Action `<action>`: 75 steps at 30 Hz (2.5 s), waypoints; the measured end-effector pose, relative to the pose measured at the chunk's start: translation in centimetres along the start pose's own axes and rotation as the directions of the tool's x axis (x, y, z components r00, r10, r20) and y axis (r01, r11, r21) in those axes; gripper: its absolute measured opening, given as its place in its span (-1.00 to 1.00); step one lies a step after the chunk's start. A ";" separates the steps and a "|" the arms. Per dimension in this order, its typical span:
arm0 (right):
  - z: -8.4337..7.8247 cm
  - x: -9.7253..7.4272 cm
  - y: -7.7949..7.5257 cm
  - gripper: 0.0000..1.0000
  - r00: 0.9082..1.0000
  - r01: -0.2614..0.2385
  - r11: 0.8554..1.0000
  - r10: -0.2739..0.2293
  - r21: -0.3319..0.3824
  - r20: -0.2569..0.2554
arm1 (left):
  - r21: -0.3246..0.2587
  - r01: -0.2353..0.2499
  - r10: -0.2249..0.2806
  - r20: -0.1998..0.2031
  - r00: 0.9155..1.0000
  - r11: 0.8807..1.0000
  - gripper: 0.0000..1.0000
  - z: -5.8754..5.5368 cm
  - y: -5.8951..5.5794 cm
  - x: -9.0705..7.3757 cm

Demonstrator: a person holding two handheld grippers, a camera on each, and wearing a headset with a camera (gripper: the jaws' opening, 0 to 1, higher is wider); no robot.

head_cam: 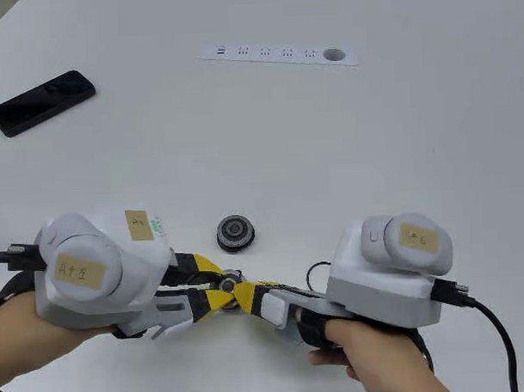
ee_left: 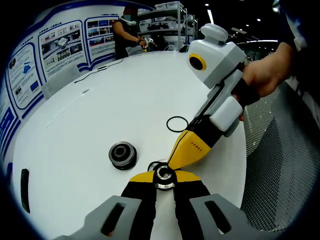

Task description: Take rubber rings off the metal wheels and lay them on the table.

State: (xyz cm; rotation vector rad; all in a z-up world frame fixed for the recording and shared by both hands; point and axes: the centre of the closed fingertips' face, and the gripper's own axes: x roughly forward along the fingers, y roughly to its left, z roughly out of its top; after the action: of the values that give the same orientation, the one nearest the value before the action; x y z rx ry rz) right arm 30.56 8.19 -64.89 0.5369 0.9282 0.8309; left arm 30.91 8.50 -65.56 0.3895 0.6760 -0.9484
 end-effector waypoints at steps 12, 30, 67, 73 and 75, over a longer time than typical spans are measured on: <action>0.4 -0.1 0.2 -0.99 1.000 -0.002 1.000 0.002 0.010 0.003 | -0.004 -0.004 0.004 0.005 1.000 1.000 -0.76 0.1 0.0 0.0; 0.1 -0.4 -0.1 -0.97 1.000 -0.001 0.997 0.001 0.074 -0.001 | -0.053 -0.035 0.037 0.045 0.998 0.998 -0.74 0.2 -0.2 0.0; 3.1 -3.9 -2.0 -0.97 0.993 -0.006 0.977 -0.019 0.214 0.115 | -0.128 -0.145 0.163 0.147 0.976 0.981 -0.59 1.6 1.3 -4.8; 2.4 -5.9 -5.2 -0.97 0.987 0.078 0.975 -0.105 0.206 0.123 | -0.141 -0.167 0.185 0.128 0.974 0.976 -0.59 1.4 1.2 -5.2; 2.2 -6.4 -6.1 -0.97 0.984 0.094 0.968 -0.126 0.231 0.128 | -0.152 -0.167 0.188 0.133 0.973 0.974 -0.58 1.5 1.2 -5.4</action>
State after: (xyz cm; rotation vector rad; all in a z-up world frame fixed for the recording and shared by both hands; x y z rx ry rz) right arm 32.65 -0.68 -65.03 0.7243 0.9172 0.5819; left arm 30.31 11.59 -60.82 0.2488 0.5589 -0.7466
